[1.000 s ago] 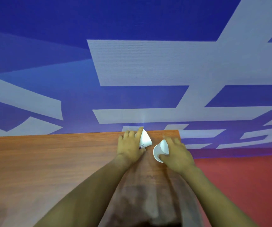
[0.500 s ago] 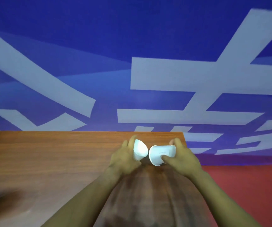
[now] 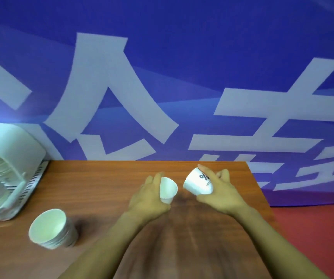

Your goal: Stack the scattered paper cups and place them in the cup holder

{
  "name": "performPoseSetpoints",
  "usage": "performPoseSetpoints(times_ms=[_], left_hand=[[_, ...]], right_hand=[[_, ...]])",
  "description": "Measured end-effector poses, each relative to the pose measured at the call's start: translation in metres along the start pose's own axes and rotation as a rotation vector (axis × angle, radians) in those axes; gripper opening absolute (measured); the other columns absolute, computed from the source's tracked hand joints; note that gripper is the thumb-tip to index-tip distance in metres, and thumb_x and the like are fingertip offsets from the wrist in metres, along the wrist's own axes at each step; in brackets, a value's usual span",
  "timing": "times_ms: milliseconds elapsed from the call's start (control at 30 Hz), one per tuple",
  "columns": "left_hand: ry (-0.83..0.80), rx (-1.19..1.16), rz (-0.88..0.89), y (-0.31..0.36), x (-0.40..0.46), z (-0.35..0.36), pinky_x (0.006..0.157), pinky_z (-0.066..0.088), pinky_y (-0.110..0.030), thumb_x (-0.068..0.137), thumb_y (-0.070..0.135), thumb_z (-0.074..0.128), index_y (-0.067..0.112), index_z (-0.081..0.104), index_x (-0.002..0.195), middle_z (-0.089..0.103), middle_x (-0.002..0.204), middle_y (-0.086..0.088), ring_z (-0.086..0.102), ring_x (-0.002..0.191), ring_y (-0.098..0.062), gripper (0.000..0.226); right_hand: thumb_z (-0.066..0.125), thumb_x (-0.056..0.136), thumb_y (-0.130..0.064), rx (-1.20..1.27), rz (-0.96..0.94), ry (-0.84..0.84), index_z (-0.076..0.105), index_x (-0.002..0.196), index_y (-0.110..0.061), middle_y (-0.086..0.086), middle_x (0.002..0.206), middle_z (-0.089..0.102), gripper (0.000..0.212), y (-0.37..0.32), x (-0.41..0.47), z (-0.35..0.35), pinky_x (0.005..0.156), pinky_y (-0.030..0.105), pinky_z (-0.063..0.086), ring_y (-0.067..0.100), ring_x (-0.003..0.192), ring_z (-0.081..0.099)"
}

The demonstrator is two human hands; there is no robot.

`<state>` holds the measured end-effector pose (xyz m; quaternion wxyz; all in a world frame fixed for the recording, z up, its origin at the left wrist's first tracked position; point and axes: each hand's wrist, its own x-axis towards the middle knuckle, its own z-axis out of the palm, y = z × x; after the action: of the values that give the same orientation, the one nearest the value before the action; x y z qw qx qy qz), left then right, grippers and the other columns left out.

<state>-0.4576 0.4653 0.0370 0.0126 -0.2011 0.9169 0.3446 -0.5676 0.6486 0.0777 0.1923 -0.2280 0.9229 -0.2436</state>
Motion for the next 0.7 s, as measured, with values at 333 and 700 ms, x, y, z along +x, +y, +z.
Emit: performPoseSetpoints(times_ms=[333, 700], left_hand=[[0.083, -0.038, 0.084, -0.099, -0.065, -0.142, 0.094, 0.044, -0.033, 0.077, 0.041, 0.066, 0.032, 0.028, 0.142, 0.037, 0.135, 0.002, 0.046, 0.124, -0.022, 0.076], [0.276, -0.004, -0.113, -0.191, -0.089, -0.219, 0.091, 0.043, -0.036, 0.074, 0.036, 0.074, 0.026, 0.036, 0.135, 0.041, 0.128, -0.003, 0.048, 0.117, -0.028, 0.072]], right_hand=[[0.061, 0.068, -0.05, 0.054, -0.081, -0.032, 0.03, 0.137, -0.051, -0.003, 0.135, 0.045, 0.075, -0.158, -0.039, 0.097, 0.098, 0.034, 0.044, 0.02, 0.118, 0.049], [0.076, 0.07, -0.026, 0.052, -0.121, -0.04, 0.02, 0.145, -0.046, -0.002, 0.117, 0.028, 0.095, -0.212, -0.014, 0.135, 0.082, 0.018, 0.042, 0.014, 0.096, 0.052]])
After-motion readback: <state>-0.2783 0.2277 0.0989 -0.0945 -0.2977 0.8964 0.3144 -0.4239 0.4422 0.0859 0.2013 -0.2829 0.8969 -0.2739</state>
